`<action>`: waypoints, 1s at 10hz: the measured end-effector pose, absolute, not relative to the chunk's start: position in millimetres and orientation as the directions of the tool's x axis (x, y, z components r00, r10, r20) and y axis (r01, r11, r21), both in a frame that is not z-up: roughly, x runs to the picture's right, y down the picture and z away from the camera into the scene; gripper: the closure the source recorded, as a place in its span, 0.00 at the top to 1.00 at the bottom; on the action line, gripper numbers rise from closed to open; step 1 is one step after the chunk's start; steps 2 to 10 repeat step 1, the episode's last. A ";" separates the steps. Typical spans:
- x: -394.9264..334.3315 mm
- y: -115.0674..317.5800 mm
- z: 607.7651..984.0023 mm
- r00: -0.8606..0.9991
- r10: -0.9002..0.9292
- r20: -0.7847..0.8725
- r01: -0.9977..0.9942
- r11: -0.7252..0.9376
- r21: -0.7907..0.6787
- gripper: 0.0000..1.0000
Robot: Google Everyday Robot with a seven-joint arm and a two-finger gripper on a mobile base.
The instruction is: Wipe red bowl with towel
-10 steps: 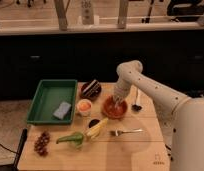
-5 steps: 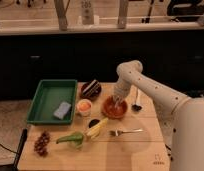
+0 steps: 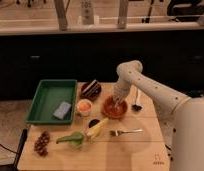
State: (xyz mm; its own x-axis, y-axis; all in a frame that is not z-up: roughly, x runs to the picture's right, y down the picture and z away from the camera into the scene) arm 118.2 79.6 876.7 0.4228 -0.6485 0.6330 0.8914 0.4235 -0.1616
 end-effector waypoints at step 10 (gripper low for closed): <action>118.2 79.6 876.7 0.423 -0.648 0.633 0.891 0.424 -0.162 0.00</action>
